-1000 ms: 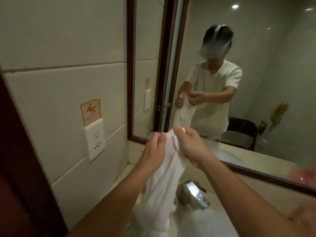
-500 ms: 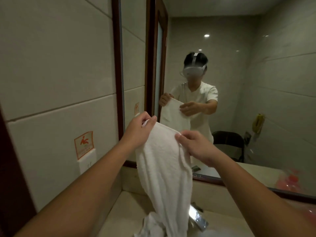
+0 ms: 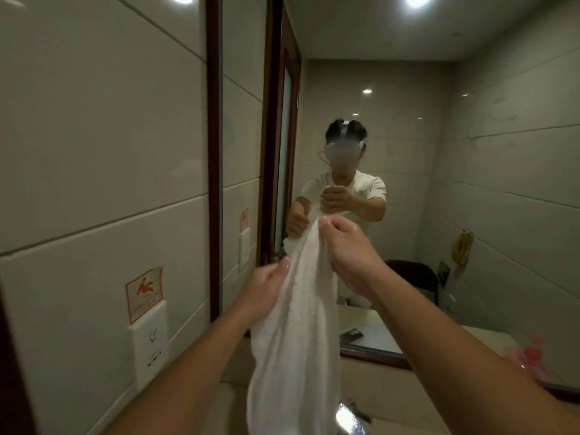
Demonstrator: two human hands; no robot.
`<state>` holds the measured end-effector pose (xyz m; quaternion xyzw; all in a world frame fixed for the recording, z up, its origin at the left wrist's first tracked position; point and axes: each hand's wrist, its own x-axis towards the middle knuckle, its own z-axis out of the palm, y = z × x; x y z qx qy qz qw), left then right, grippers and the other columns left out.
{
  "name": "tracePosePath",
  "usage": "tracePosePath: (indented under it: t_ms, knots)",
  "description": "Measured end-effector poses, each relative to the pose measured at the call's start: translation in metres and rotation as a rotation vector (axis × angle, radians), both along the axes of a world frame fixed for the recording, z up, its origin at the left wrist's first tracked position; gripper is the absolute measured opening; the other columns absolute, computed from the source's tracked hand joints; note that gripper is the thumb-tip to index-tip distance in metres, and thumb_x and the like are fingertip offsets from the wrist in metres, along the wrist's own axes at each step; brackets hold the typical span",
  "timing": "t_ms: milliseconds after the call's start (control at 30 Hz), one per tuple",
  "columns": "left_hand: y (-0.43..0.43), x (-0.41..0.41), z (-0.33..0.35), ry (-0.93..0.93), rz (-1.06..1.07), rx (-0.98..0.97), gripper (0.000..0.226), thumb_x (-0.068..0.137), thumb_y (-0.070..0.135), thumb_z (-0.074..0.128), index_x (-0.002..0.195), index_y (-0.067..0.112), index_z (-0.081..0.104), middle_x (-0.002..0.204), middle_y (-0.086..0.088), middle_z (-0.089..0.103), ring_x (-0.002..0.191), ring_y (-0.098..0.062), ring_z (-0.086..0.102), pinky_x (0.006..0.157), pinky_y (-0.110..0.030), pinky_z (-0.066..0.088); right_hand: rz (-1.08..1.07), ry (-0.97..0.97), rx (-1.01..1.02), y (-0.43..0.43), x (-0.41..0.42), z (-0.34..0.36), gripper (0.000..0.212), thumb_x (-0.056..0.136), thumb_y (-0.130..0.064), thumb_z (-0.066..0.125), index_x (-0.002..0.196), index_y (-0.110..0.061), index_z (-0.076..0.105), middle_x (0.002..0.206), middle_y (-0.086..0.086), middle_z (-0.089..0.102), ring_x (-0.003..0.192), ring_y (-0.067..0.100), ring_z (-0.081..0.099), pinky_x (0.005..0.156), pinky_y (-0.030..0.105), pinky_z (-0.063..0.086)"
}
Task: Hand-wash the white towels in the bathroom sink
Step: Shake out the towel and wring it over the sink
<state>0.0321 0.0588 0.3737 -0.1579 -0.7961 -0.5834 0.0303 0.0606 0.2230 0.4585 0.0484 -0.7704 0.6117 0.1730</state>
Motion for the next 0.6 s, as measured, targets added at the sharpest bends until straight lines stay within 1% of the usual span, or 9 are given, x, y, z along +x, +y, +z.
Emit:
tracePosePath:
  t_ms: [67,100,167,233,333,400,433,500,600]
  knots:
    - [0.007,-0.002,-0.024,-0.072,-0.016,0.023,0.057,0.103,0.064,0.034,0.104,0.025,0.075,0.096,-0.001,0.078,0.086,-0.013,0.075,0.080,-0.035,0.061,-0.016,-0.017,-0.020,0.001,-0.004,-0.001,0.035,0.110,-0.040,0.048,0.106,-0.013,0.071,0.099,0.009,0.064,0.099,0.032,0.062,0.095,0.051,0.054]
    - [0.009,-0.004,-0.032,-0.080,-0.002,0.038,0.061,0.103,0.064,0.034,0.104,0.020,0.076,0.096,-0.007,0.078,0.086,-0.018,0.075,0.081,-0.035,0.060,-0.016,-0.022,-0.029,0.004,-0.005,-0.001,0.036,0.110,-0.040,0.048,0.106,-0.013,0.071,0.097,0.009,0.064,0.097,0.033,0.062,0.091,0.049,0.054]
    - [0.012,-0.011,-0.035,-0.021,0.097,0.060,0.066,0.105,0.063,0.035,0.104,0.009,0.073,0.097,-0.019,0.073,0.085,-0.029,0.070,0.074,-0.034,0.053,-0.021,-0.011,0.017,0.015,-0.007,0.000,0.037,0.111,-0.039,0.047,0.104,-0.008,0.068,0.092,0.008,0.059,0.087,0.026,0.056,0.079,0.042,0.047]
    - [0.009,-0.019,-0.024,0.083,0.205,0.126,0.065,0.105,0.061,0.039,0.097,0.003,0.067,0.088,-0.020,0.067,0.081,-0.035,0.065,0.071,-0.036,0.046,-0.053,0.039,0.151,0.028,-0.003,0.004,0.036,0.113,-0.036,0.045,0.098,-0.009,0.064,0.087,0.002,0.053,0.081,0.017,0.049,0.073,0.033,0.040]
    - [-0.002,-0.029,0.015,0.249,0.255,0.184,0.053,0.104,0.057,0.046,0.081,0.011,0.056,0.073,-0.014,0.054,0.068,-0.016,0.052,0.067,-0.034,0.042,-0.131,0.101,0.442,0.056,0.000,0.010,0.033,0.114,-0.032,0.042,0.093,-0.014,0.060,0.086,-0.004,0.055,0.080,0.014,0.049,0.066,0.030,0.037]
    - [-0.006,-0.032,0.047,0.364,0.255,0.115,0.048,0.106,0.049,0.051,0.073,0.014,0.048,0.065,-0.004,0.046,0.058,-0.002,0.042,0.059,-0.024,0.035,-0.181,0.067,0.563,0.072,0.002,0.012,0.033,0.113,-0.033,0.042,0.091,-0.016,0.059,0.089,-0.004,0.058,0.080,0.013,0.053,0.066,0.031,0.039]
    - [-0.005,-0.032,0.062,0.414,0.254,0.084,0.047,0.106,0.045,0.052,0.070,0.017,0.044,0.064,0.002,0.042,0.054,-0.001,0.038,0.054,-0.019,0.030,-0.192,0.053,0.584,0.077,0.002,0.011,0.034,0.113,-0.033,0.042,0.089,-0.017,0.060,0.090,-0.003,0.059,0.080,0.012,0.053,0.067,0.031,0.040]
    - [0.003,-0.030,0.085,0.468,0.251,0.080,0.046,0.107,0.044,0.052,0.069,0.021,0.040,0.064,0.006,0.039,0.053,-0.002,0.036,0.051,-0.018,0.030,-0.186,0.050,0.506,0.077,0.003,0.007,0.037,0.113,-0.034,0.044,0.092,-0.012,0.065,0.092,0.001,0.063,0.083,0.015,0.055,0.071,0.033,0.042]
    - [0.024,-0.022,0.112,0.461,0.147,0.145,0.043,0.108,0.047,0.048,0.076,0.019,0.045,0.068,0.003,0.042,0.055,-0.002,0.037,0.052,-0.016,0.033,-0.119,0.074,0.170,0.056,0.004,0.011,0.034,0.110,-0.034,0.054,0.105,-0.010,0.077,0.102,0.007,0.073,0.094,0.025,0.065,0.084,0.039,0.053]
